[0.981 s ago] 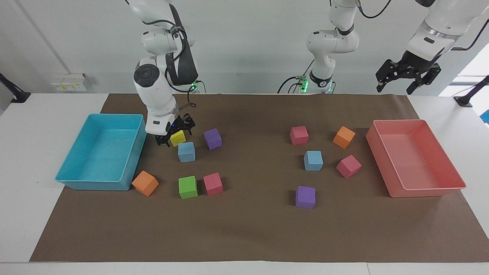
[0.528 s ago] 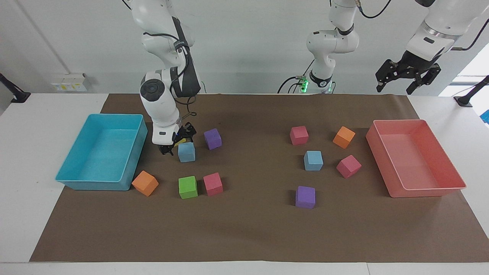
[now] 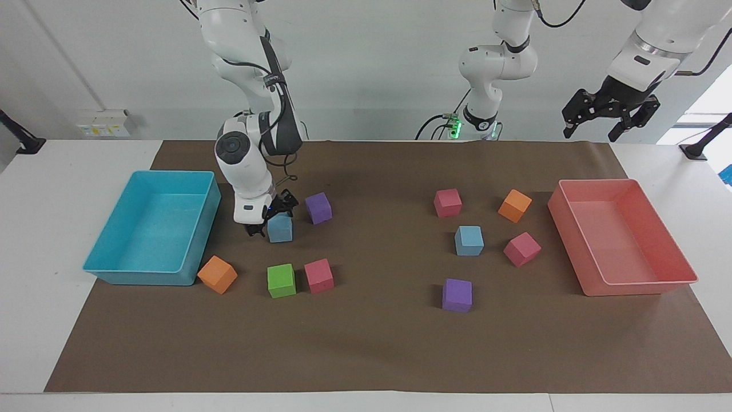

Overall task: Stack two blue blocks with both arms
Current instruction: 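Move the right gripper toward the light blue cube near the purple cube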

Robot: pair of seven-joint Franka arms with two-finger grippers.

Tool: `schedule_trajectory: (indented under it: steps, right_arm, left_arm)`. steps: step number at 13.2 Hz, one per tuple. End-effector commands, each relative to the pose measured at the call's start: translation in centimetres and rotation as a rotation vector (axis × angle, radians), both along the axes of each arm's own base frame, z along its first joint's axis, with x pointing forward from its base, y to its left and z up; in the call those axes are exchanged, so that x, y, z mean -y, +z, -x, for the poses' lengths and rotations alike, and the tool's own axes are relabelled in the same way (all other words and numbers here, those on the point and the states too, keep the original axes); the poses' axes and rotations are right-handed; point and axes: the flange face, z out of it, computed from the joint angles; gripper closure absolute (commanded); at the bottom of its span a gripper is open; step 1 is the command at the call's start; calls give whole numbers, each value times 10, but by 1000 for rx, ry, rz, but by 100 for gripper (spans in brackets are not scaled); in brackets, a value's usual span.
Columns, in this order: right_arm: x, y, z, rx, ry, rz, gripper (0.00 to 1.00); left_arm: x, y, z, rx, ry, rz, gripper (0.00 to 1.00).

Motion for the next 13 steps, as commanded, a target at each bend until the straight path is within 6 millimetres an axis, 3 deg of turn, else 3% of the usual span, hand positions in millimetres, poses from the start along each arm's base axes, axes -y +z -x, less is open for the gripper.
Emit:
schedule_trajectory:
  steps: [1,8,13]
  right_arm:
    - [0,-18,8,12,21,-14,0]
    - [4,-21,4,9,43,-15,0]
    - [7,6,-12,7,53,-24,0]
  left_arm:
    - [1,3,5,18,8,10,0]
    - [2,3,5,18,6,10,0]
    - [2,2,5,15,6,10,0]
